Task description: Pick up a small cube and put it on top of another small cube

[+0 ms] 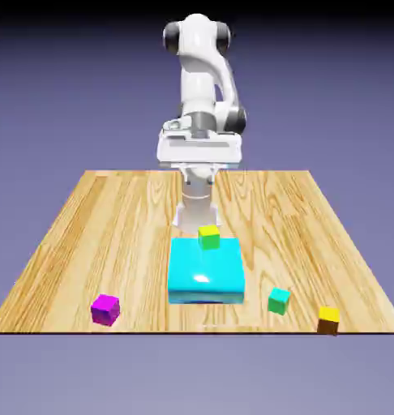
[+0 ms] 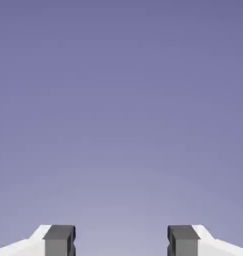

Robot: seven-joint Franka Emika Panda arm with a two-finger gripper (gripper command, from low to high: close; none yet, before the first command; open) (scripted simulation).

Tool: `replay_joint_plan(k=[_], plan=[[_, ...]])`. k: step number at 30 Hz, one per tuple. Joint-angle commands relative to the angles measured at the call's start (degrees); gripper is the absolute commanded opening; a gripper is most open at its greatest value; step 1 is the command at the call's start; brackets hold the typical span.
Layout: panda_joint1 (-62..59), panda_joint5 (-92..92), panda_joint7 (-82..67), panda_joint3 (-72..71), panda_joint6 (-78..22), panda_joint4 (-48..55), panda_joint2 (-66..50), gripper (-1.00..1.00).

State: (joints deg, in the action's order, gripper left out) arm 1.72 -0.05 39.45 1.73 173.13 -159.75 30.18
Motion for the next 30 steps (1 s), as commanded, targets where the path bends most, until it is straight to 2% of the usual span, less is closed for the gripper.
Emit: replay_joint_plan(k=[1, 30], plan=[[0.86, -0.04, -2.5, 1.43, -0.73, 1.04, -2.06, 0.0], [25.75, -1.17, -74.76, 42.99, -21.91, 31.11, -61.76, 0.0]])
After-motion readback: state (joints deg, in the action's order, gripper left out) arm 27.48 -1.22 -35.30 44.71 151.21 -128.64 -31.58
